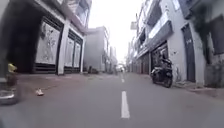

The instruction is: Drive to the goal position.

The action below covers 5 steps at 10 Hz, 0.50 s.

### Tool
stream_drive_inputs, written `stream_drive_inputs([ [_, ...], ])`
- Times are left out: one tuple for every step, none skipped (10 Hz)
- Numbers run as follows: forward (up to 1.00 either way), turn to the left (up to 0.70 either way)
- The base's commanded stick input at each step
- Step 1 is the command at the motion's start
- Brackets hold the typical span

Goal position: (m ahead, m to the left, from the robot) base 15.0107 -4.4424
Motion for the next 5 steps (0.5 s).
stream_drive_inputs([
  [1.0,-0.4],
  [1.0,-0.4],
  [1.0,-0.4],
  [1.0,-0.4],
  [1.0,-0.4],
])
